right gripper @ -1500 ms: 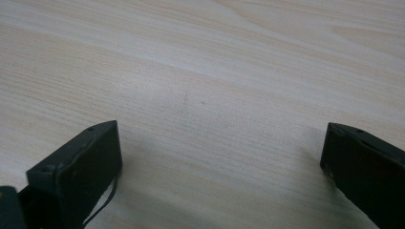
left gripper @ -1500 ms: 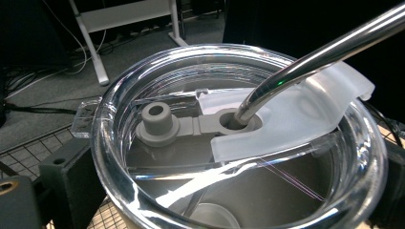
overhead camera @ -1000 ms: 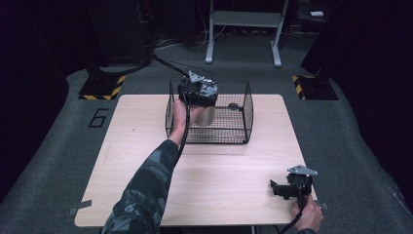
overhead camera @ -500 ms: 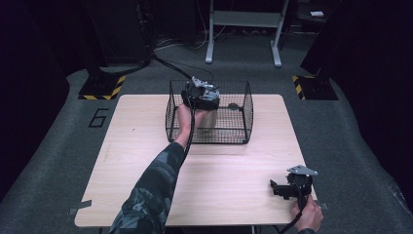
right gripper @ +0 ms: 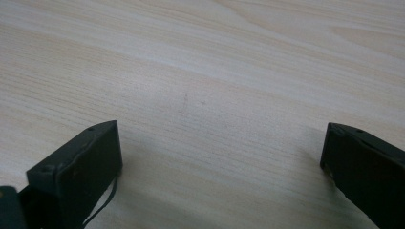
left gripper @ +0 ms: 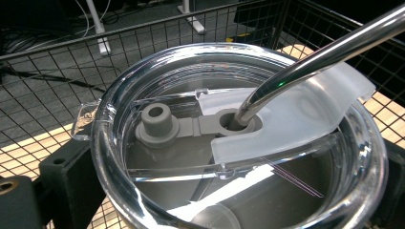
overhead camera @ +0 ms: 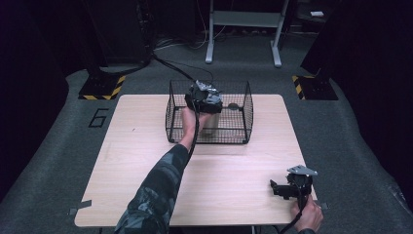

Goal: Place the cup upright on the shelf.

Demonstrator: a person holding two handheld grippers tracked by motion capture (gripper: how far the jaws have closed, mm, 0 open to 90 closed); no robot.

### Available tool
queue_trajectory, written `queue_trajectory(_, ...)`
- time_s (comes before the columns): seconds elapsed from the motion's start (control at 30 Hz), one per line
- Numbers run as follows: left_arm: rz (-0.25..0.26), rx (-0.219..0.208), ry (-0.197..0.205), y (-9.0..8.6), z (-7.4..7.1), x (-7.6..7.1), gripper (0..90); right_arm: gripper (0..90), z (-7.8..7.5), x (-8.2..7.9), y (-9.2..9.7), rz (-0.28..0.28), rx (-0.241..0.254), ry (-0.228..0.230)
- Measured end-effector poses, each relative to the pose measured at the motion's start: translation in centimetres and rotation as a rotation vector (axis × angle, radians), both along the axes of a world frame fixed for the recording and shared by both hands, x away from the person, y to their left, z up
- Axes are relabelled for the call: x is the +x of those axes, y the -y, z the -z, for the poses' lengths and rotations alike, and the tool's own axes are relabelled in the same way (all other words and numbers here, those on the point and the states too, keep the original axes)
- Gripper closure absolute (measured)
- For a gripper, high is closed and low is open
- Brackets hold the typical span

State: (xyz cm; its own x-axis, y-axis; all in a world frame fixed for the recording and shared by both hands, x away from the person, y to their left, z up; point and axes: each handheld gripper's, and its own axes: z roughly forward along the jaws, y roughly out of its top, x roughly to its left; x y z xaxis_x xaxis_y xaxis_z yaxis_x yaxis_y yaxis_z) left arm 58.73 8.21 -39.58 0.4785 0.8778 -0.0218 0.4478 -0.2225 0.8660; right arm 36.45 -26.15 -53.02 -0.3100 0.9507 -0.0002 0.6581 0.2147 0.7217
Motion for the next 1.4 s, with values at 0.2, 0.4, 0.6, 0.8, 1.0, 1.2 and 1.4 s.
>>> queue_trajectory(0.2,-0.009,0.001,-0.01,0.0,0.5,0.2,3.9,0.0,0.0,0.0,0.0,0.004,0.002,0.0)
queue_trajectory(0.4,-0.014,-0.009,-0.011,0.3,0.9,0.2,3.9,0.0,0.0,0.0,0.0,0.004,0.002,0.0)
queue_trajectory(0.6,-0.011,0.002,-0.004,0.7,1.3,0.1,3.9,0.0,0.0,0.0,0.0,0.001,-0.002,0.0)
queue_trajectory(0.8,-0.001,0.011,0.01,0.9,1.7,-0.2,3.9,0.0,0.0,0.0,0.0,0.0,-0.003,0.0)
queue_trajectory(1.0,0.026,0.033,0.02,0.5,1.8,-0.9,3.9,0.0,0.0,0.0,0.0,0.0,-0.002,-0.001)
queue_trajectory(1.2,0.037,0.036,0.011,0.3,1.7,-1.2,3.9,0.0,0.0,0.0,0.0,0.0,-0.002,-0.001)
queue_trajectory(1.4,0.036,0.041,0.005,0.3,1.6,-1.3,3.8,0.0,0.0,0.0,0.0,0.006,0.003,-0.003)
